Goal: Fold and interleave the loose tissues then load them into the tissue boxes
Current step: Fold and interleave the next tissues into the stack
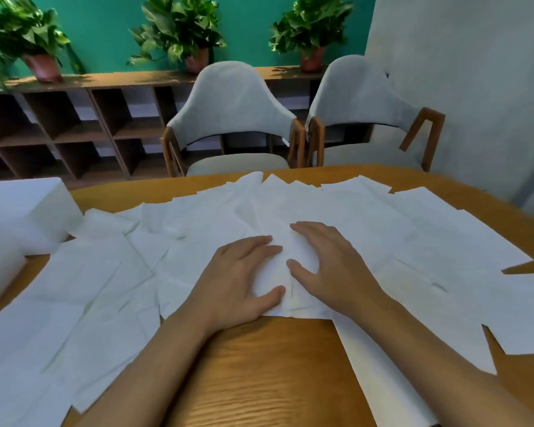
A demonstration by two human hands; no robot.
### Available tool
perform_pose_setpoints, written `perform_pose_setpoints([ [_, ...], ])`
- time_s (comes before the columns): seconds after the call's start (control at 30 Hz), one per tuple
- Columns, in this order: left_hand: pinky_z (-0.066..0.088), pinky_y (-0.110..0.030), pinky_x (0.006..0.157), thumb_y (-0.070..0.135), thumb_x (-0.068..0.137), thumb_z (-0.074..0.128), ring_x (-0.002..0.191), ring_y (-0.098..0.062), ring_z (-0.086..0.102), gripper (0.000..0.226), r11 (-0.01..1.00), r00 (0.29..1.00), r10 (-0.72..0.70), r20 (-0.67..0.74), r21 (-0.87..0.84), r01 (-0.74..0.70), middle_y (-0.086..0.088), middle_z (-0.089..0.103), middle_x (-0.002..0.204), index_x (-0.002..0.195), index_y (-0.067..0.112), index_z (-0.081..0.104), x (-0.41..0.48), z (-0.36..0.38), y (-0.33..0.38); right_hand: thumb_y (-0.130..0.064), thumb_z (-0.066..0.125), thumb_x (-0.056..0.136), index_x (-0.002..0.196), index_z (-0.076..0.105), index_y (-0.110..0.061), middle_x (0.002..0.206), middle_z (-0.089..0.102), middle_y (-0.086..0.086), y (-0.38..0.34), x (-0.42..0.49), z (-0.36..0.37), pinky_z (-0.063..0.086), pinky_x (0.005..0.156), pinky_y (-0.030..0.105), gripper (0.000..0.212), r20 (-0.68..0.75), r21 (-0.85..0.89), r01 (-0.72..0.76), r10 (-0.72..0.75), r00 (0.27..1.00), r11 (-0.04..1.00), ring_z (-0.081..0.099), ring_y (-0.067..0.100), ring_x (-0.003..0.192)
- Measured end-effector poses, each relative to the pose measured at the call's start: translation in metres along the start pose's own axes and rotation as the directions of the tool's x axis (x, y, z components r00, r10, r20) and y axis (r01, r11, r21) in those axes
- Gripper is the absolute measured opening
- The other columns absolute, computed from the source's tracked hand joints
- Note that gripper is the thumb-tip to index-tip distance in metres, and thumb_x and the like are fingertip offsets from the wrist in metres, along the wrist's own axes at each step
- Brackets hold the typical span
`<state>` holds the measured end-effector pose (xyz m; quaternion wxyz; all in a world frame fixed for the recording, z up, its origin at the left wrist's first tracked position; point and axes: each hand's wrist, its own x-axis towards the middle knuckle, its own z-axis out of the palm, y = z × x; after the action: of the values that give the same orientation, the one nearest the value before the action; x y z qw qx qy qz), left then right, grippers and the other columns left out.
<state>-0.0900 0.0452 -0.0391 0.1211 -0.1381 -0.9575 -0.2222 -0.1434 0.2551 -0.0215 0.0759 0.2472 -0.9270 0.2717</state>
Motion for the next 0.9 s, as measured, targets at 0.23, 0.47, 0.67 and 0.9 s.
perform_pose_setpoints([
  [0.23,0.041,-0.030,0.105,0.056,0.091,0.054,0.129,-0.002,0.051,0.050,1.000,0.998,0.022,-0.063,-0.003,-0.022,0.021,0.058,0.141,0.135,0.034,0.064,-0.008,-0.004,0.001,-0.053,0.064,0.084,0.127,0.070,-0.023,0.134,0.065,-0.004,0.006,0.008,0.020,0.047,0.098,0.032,0.053,-0.085,-0.123,0.125,-0.136,0.987,0.984,0.060,0.017,0.121],
  [0.47,0.046,-0.027,0.097,0.032,0.097,0.059,0.116,-0.004,0.059,0.032,0.989,0.977,-0.042,-0.211,-0.147,0.010,0.019,0.062,0.127,0.128,0.030,0.065,-0.007,0.000,-0.008,-0.033,0.075,0.089,0.105,0.079,-0.022,0.125,0.070,-0.002,0.012,0.015,0.021,0.055,0.089,0.038,0.020,-0.133,-0.162,0.290,-0.312,0.941,0.943,0.063,0.016,0.114],
  [0.67,0.056,-0.037,0.088,0.024,0.096,0.062,0.109,-0.008,0.060,0.026,0.986,0.954,-0.057,-0.293,-0.165,0.008,0.013,0.063,0.119,0.120,0.024,0.070,-0.004,0.003,-0.011,-0.022,0.073,0.091,0.100,0.074,-0.015,0.113,0.070,-0.001,0.004,0.016,0.020,0.056,0.082,0.035,0.011,-0.151,-0.170,0.368,-0.393,0.907,0.914,0.060,0.014,0.106],
  [0.9,0.041,-0.042,0.112,0.032,0.094,0.067,0.140,-0.012,0.046,0.030,0.983,0.962,0.009,-0.274,-0.173,-0.059,0.010,0.054,0.147,0.123,0.030,0.073,-0.004,-0.003,-0.007,-0.031,0.059,0.100,0.104,0.068,-0.024,0.101,0.068,-0.018,-0.019,-0.003,0.011,0.053,0.085,0.019,0.012,-0.025,0.449,0.148,-0.153,0.988,0.881,0.063,0.008,0.104],
])
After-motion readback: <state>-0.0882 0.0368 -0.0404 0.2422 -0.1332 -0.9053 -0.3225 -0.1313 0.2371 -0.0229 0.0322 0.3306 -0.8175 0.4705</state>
